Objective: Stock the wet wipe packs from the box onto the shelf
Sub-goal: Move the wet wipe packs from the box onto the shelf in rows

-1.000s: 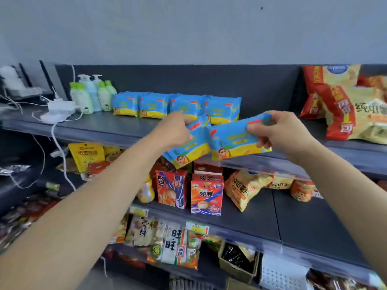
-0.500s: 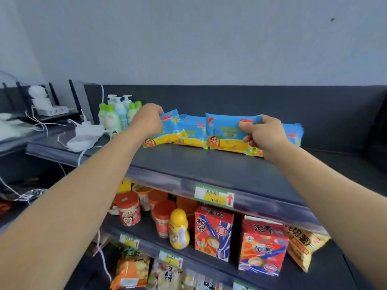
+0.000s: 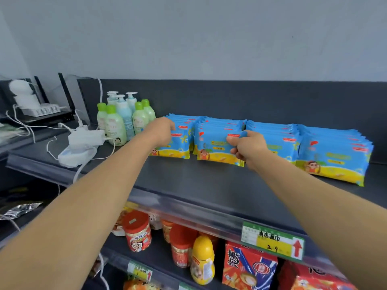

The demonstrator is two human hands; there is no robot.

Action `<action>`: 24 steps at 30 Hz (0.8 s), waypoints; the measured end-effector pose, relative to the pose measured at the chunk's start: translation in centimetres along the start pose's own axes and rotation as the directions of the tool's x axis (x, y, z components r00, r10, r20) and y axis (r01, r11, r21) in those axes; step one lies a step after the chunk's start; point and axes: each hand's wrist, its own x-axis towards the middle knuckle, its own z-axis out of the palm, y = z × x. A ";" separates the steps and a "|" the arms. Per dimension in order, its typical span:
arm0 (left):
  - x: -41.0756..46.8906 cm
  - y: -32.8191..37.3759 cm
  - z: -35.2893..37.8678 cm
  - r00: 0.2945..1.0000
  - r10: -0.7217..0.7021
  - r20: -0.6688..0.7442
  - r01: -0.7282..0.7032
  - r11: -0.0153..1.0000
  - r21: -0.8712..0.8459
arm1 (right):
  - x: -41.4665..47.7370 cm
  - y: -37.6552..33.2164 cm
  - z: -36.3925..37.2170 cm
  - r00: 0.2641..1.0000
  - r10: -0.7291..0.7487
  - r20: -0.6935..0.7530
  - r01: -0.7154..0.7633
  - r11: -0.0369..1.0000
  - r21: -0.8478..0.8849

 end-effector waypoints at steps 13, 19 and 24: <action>2.9 -1.4 2.3 0.987 0.034 -0.158 -0.065 0.978 -0.199 | 1.5 1.1 2.9 0.969 -0.200 -0.144 0.124 0.901 -0.417; 2.5 -1.5 2.9 0.977 0.026 -0.209 -0.068 0.979 -0.193 | 0.9 1.4 3.4 0.942 -0.283 -0.183 0.157 0.848 -0.507; 0.8 -0.9 2.7 0.969 0.027 -0.247 -0.068 0.985 -0.159 | -0.6 1.9 3.0 0.908 -0.402 -0.119 0.231 0.716 -0.659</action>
